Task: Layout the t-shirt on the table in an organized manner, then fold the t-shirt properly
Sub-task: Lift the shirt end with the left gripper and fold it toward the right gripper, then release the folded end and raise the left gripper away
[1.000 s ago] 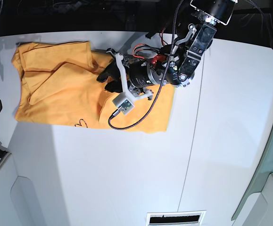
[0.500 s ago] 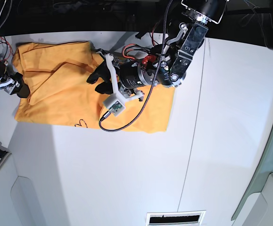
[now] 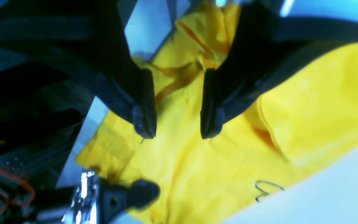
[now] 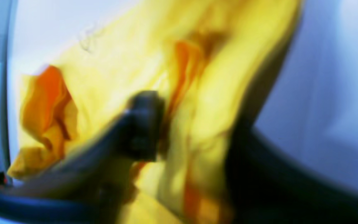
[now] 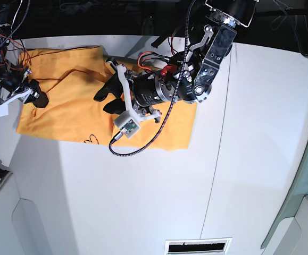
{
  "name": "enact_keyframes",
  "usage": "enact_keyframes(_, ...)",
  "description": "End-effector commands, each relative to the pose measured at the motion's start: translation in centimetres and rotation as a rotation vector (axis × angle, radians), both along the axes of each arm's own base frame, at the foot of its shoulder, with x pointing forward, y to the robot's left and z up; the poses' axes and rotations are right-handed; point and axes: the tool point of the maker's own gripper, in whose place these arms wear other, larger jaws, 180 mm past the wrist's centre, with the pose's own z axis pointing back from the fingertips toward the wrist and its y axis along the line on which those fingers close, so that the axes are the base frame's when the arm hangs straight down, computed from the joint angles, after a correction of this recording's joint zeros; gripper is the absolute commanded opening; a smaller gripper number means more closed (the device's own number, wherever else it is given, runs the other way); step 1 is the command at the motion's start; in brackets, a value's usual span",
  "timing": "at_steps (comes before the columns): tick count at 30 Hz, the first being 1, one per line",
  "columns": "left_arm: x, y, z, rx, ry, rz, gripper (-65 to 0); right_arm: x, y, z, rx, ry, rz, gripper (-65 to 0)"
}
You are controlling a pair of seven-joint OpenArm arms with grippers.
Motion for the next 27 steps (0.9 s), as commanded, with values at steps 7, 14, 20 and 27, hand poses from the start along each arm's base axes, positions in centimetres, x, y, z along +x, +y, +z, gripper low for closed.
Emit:
enact_keyframes(7, 3.1, 2.6, 4.1, -0.022, -0.128, 0.096, -38.0, 0.5, -1.1, 0.7, -0.032, -0.014, 0.004, -65.0)
enact_keyframes(14, 5.9, 10.6, 2.7, 0.06, -0.116, 0.293, -38.0, 0.8, -2.8, 1.3, -0.071, -0.032, -0.007, -65.0)
enact_keyframes(20, 4.3, 14.5, 0.0, 0.134, -0.058, 0.349, -38.0, 1.0, -5.3, 2.3, -0.127, -0.041, -0.012, -65.0)
enact_keyframes(27, 1.6, 17.8, -5.0, 0.186, 0.089, 0.427, -38.0, 1.0, -6.8, 2.9, -0.161, -0.041, -0.012, -65.0)
